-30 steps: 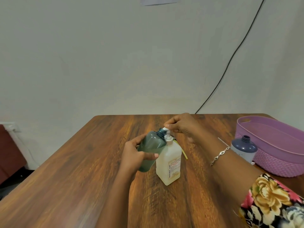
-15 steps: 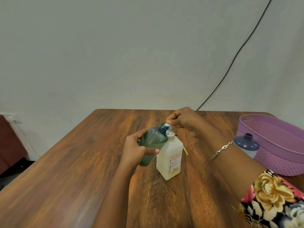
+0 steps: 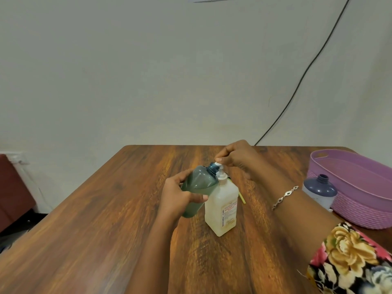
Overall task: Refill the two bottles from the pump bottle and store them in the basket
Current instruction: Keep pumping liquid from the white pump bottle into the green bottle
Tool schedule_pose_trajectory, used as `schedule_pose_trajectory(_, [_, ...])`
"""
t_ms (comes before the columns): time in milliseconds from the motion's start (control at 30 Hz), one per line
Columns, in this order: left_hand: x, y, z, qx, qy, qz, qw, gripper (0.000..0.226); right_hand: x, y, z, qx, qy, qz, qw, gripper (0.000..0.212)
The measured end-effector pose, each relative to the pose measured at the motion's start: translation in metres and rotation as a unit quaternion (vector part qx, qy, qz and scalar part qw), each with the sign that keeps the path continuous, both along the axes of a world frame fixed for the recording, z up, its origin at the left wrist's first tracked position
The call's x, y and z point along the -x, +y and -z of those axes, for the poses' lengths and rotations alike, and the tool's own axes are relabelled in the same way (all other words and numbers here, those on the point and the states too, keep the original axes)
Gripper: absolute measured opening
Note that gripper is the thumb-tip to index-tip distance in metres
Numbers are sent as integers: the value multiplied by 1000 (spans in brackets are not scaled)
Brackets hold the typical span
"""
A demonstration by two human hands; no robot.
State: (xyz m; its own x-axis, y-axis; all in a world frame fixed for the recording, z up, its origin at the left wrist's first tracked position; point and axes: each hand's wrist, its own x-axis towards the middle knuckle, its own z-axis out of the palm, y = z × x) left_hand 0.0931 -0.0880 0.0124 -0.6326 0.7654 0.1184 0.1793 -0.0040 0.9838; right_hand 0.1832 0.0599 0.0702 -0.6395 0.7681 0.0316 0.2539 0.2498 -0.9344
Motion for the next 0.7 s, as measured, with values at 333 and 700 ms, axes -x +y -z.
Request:
schedule_pose_trajectory(333, [-5,3,9,2,-9,5,1000,71,-8,0,12,42,45,-11,998,13])
schedule_pose_trajectory(700, [-4,0,11,7,-14,12,1000,71,-2,4,13,-99,-51,-24,993,10])
